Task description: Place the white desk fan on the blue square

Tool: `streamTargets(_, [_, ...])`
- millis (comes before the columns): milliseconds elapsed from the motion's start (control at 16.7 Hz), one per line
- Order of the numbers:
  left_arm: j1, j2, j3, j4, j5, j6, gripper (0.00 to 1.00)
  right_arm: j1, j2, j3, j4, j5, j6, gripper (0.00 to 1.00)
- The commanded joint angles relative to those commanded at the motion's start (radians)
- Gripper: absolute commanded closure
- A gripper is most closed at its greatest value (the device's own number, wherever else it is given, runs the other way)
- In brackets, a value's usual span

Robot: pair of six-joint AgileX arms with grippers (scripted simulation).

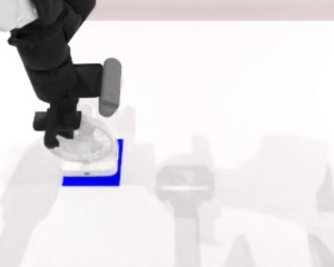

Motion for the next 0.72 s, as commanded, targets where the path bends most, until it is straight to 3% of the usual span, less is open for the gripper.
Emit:
streamTargets(360, [0.0, 0.0, 0.0, 0.0, 0.0, 0.0, 0.02, 0.0, 0.0, 0.0, 0.0, 0.0, 0.0, 0.0])
streamTargets(720, [0.0, 0.0, 0.0, 0.0, 0.0, 0.0, 0.0, 0.0, 0.0, 0.0, 0.0, 0.0, 0.0, 0.0])
